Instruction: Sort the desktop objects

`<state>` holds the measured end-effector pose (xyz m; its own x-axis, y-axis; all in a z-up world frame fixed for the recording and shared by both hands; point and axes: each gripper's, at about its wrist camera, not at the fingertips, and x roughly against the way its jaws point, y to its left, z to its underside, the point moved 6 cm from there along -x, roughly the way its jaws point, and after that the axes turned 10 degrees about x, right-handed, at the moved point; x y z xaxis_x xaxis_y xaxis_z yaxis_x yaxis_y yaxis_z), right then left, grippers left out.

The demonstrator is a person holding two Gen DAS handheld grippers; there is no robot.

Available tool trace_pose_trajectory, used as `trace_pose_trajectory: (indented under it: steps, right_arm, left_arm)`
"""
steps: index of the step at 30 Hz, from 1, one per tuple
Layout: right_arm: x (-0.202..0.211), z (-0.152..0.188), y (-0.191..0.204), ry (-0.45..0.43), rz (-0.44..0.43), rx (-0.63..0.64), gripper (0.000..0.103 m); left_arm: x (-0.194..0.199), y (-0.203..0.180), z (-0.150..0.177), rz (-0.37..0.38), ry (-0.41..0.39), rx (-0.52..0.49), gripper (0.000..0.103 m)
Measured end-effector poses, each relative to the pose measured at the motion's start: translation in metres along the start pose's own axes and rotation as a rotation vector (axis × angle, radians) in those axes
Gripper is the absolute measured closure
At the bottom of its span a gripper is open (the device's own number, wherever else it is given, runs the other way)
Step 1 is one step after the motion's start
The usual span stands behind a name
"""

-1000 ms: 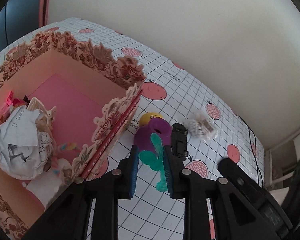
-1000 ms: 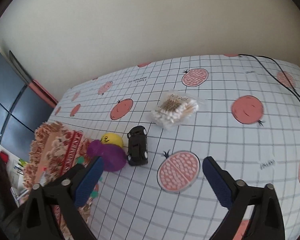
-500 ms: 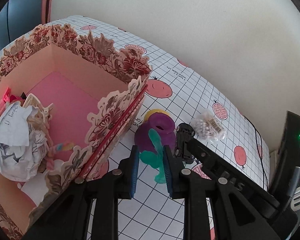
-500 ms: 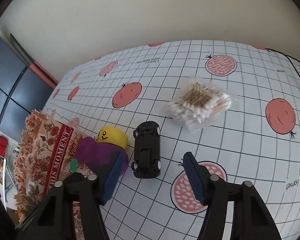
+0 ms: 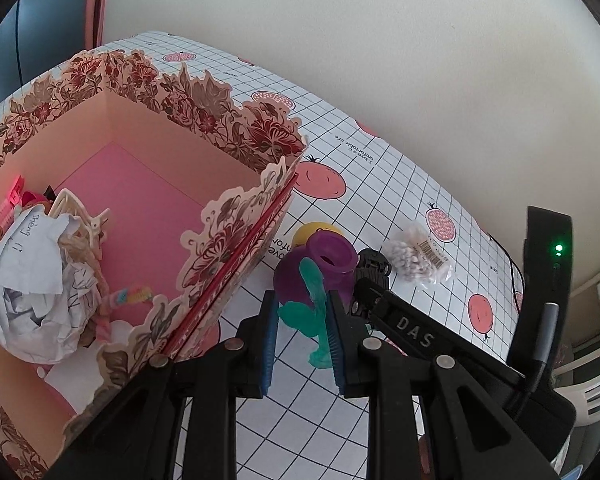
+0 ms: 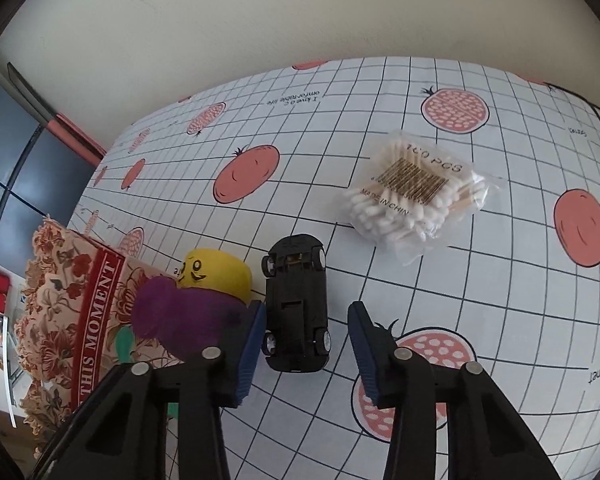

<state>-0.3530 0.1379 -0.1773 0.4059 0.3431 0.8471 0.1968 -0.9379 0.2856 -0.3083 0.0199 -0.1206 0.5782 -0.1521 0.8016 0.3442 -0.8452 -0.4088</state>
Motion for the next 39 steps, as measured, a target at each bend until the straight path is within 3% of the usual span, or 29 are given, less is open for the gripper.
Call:
trace_pose_trajectory:
  steps: [3, 19, 28, 33, 39]
  right_arm:
    - [-0.001, 0.000, -0.001, -0.002, -0.006, -0.011, 0.067]
    - [0.018, 0.018, -0.006, -0.020, 0.012, -0.055, 0.070]
    - [0.071, 0.061, -0.019, -0.109, -0.036, -0.177, 0.070]
    - [0.097, 0.087, -0.025, -0.143, -0.080, -0.283, 0.070]
    - [0.140, 0.099, -0.022, -0.208, -0.069, -0.298, 0.070]
  left_arm:
    - [0.001, 0.001, -0.001, 0.003, 0.000, 0.003, 0.079]
    - [-0.006, 0.003, 0.006, 0.006, 0.042, -0.001, 0.079]
    - [-0.003, 0.009, 0.013, 0.002, 0.077, 0.019, 0.079]
    - [0.017, 0.000, 0.018, 0.010, 0.063, -0.005, 0.079]
    - [0.048, -0.010, 0.019, 0.027, 0.026, -0.048, 0.079]
